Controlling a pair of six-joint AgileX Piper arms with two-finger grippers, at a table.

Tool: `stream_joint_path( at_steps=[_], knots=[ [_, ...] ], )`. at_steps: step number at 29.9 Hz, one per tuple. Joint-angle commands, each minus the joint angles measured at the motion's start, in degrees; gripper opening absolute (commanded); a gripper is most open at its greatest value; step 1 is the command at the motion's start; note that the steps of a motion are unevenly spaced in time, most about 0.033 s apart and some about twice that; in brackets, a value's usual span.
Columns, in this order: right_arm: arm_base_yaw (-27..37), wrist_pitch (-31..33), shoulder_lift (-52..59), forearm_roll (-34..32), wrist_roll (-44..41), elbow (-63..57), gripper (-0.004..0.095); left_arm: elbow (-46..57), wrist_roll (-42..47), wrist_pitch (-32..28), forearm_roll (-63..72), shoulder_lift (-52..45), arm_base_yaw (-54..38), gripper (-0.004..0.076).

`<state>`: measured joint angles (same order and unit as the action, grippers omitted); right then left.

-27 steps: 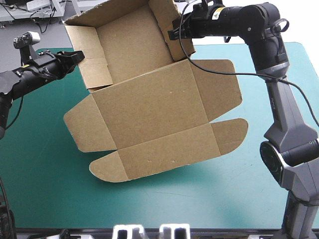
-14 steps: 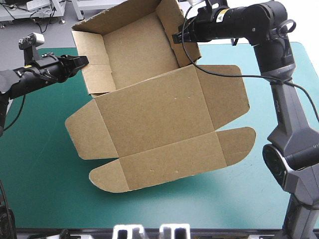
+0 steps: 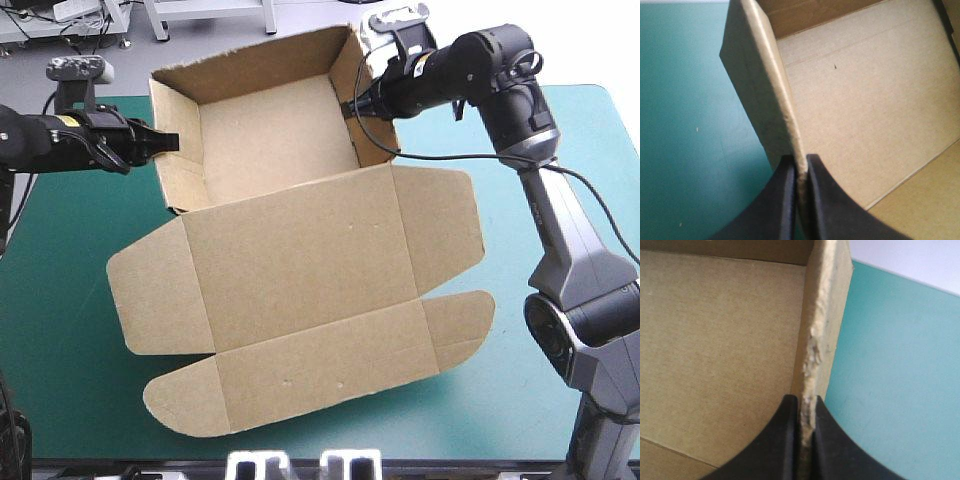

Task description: Fold the box

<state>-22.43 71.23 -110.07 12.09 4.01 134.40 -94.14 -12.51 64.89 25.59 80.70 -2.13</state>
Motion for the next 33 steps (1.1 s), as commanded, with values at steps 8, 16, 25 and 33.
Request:
stream_joint_path(
  at_steps=[8,16,25,33],
  knots=[
    [0.44,0.16,3.02,-11.06,1.56,-17.72,-0.0009,-1.99,6.13,0.89,-10.97,10.33,7.76,-0.0011],
    [2.85,-5.16,2.80,-10.71,1.78,-24.43,-0.0009,-1.99,9.83,1.37,-21.37,20.74,14.31,-0.0011],
    [7.51,-6.03,-0.61,0.01,4.03,-24.43,-0.0010,-1.99,11.95,1.04,-19.70,28.50,15.11,-0.0011],
    [7.76,-6.19,-5.32,4.17,7.33,-24.32,-0.0009,-1.99,11.95,-5.13,-13.17,28.73,15.11,-0.0011]
  ],
)
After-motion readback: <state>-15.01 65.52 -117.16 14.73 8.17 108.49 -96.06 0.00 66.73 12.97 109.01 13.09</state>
